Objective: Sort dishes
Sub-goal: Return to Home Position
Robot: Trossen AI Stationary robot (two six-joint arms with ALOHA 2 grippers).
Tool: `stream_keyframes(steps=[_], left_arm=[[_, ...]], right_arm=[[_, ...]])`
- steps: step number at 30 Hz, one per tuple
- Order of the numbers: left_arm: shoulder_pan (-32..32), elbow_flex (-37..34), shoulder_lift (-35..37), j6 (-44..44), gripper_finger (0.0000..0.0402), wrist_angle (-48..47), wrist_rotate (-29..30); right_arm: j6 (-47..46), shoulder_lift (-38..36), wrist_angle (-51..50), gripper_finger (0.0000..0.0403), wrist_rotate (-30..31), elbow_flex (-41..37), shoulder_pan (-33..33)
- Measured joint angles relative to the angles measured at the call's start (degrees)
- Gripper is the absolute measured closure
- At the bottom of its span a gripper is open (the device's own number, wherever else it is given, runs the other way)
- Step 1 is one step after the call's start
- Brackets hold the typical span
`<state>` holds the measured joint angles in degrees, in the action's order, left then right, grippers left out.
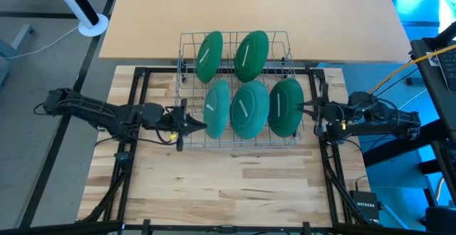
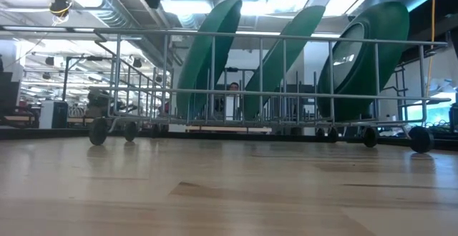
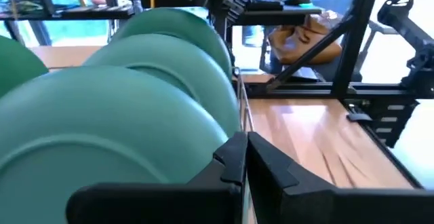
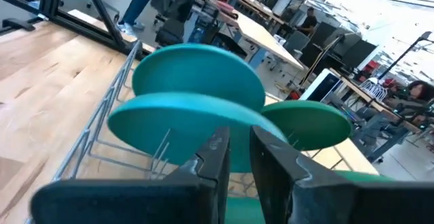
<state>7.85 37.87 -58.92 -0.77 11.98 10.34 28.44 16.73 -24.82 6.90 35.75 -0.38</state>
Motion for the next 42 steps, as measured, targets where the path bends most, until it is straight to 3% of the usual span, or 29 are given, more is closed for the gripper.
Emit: stream_keyframes(steps=[8, 19, 23, 26, 30, 37, 42], left_arm=[[-4.2, 0.0, 4.8, 1.4, 0.0398, -5.4, -1.3], [-8.0, -1.6, 22.5, 2.4, 0.0398, -18.6, -4.2], [-7.8, -6.3, 29.1, 0.9, 0.0398, -18.7, -4.2], [-7.7, -10.8, 33.8, -1.8, 0.0398, -18.5, -4.2], [-7.7, -18.4, 39.8, -4.2, 0.0398, -14.7, -4.2], [-7.7, -31.7, 49.1, -5.0, 0.0398, -2.2, -4.2], [-7.7, -37.3, 53.0, -6.8, 0.0398, 0.6, -4.1]], right_arm=[[-1.2, -5.8, 5.8, 0.0340, -5.3, -8.9, 0.0], [-1.2, -13.9, 9.0, 0.0340, -5.5, -13.8, 0.0], [0.1, -16.1, 15.1, 0.0340, -7.4, -14.0, 0.0], [0.9, -16.6, 19.8, 0.0340, -13.9, -13.9, 0.0], [1.8, -16.6, 17.9, 0.0340, -23.3, -13.8, 0.0], [2.4, -16.6, 17.5, 0.0340, -22.5, -13.9, 0.0], [3.5, -16.6, 17.5, 0.0340, -22.6, -14.5, 0.0]])
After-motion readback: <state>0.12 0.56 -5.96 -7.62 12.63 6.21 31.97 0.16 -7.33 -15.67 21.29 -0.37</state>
